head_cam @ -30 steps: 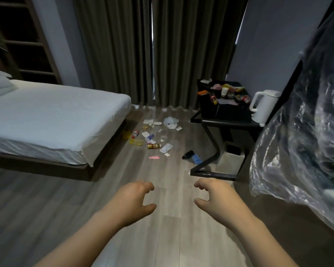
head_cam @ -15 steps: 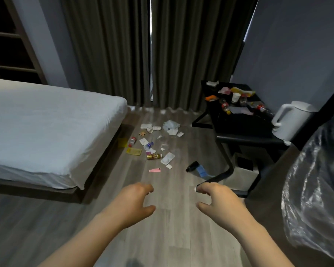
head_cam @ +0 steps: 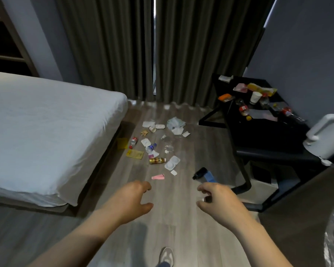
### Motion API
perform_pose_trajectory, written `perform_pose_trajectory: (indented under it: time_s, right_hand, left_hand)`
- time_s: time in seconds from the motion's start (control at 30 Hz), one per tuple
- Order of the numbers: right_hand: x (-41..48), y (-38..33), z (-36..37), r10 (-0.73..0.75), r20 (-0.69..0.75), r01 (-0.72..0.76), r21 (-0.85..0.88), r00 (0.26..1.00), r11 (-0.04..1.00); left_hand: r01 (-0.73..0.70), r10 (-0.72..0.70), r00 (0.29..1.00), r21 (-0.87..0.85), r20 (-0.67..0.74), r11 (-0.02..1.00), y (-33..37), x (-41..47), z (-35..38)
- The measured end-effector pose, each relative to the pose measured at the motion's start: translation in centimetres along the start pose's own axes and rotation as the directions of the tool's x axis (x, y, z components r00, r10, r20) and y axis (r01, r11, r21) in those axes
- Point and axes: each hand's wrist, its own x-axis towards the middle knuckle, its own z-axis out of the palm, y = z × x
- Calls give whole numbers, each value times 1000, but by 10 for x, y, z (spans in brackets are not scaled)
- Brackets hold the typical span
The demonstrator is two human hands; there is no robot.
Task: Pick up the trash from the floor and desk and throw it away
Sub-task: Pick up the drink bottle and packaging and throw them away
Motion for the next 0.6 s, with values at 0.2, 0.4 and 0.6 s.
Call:
perform_pose_trajectory:
  time_s: [0.2,0.4,0.6]
  right_hand:
    - [122,8,-22,-29,40,27,40,999,999]
    - [217,17,-38,-38,98,33,50,994,998]
    - [297,16,-34,-1,156,-6,47,988,999]
  left_hand:
    - [55,-55,998,22,-3,998,-25,103,-41]
    - [71,-71,997,1,20,997,-40,189,-63]
    - [65,-65,996,-14,56,998,-73,266,-83]
